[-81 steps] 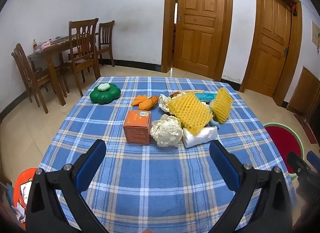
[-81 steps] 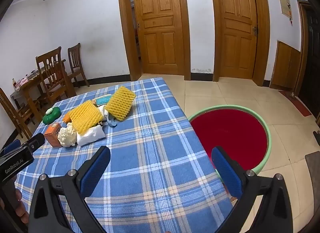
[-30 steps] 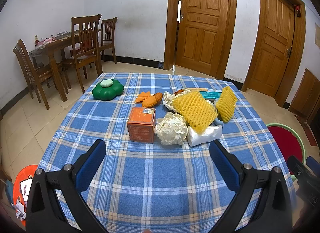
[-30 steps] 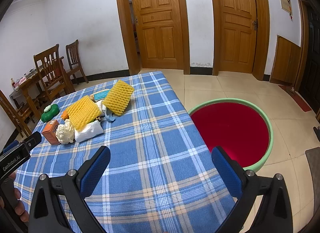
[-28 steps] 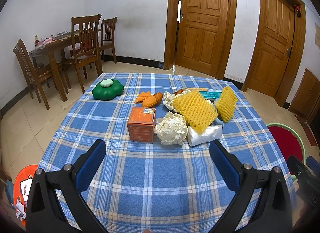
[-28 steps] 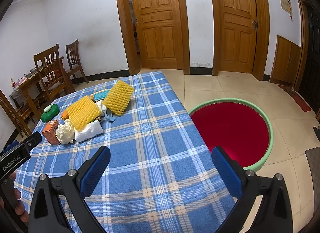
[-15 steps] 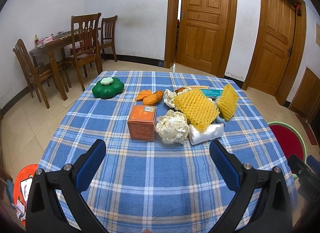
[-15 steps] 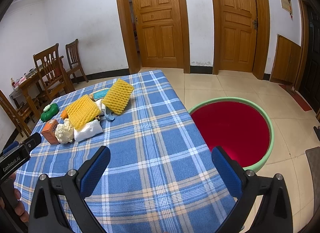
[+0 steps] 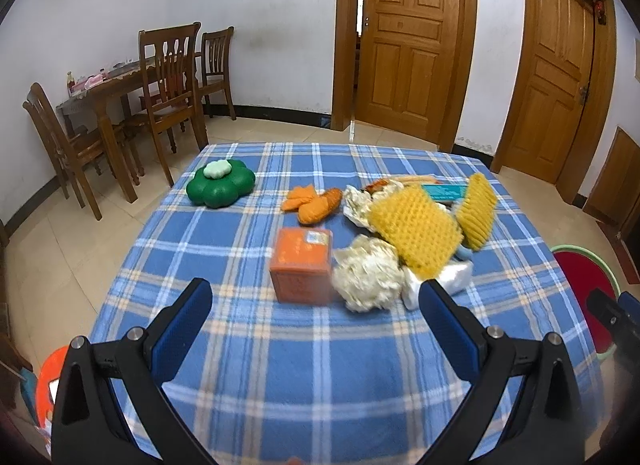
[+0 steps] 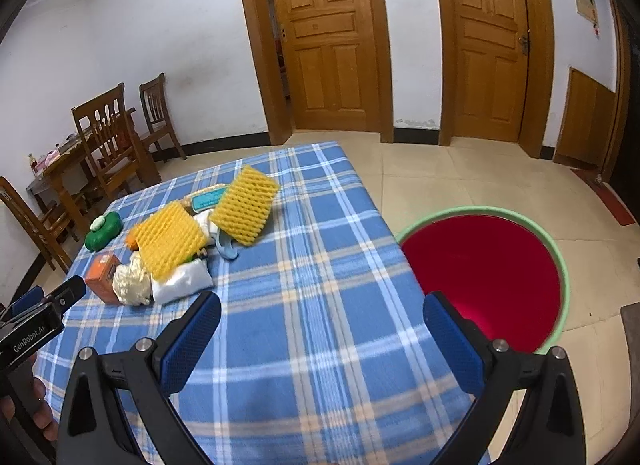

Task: Collect trash
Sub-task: 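Grasp the orange box with the left tool while the right tool grasps a yellow foam net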

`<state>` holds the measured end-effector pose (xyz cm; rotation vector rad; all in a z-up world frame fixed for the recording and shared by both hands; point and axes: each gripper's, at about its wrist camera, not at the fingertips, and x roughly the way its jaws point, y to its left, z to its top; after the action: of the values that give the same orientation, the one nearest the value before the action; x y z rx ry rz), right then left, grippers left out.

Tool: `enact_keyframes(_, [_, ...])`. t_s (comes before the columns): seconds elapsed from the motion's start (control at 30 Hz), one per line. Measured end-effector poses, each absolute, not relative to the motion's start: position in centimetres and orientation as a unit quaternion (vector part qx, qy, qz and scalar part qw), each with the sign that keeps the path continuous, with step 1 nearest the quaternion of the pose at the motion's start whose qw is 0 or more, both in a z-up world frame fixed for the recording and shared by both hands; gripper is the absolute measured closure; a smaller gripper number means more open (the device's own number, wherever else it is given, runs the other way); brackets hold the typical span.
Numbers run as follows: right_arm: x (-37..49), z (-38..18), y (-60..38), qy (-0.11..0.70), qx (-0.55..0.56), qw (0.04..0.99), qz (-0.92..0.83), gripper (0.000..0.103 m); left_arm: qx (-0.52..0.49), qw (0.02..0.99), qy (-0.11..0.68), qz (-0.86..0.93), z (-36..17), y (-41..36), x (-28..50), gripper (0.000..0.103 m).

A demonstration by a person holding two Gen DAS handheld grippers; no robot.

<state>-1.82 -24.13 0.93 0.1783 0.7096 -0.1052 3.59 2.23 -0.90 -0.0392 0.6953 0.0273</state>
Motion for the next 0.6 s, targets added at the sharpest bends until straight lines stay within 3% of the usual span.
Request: enact_keyframes(0.6, [8.2, 0.0, -22.1, 0.390, 0.080, 0.917, -0.010, 0.000, -0.034, 0.908, 0.419, -0.007, -3.4, 5.1, 11.5, 0.002])
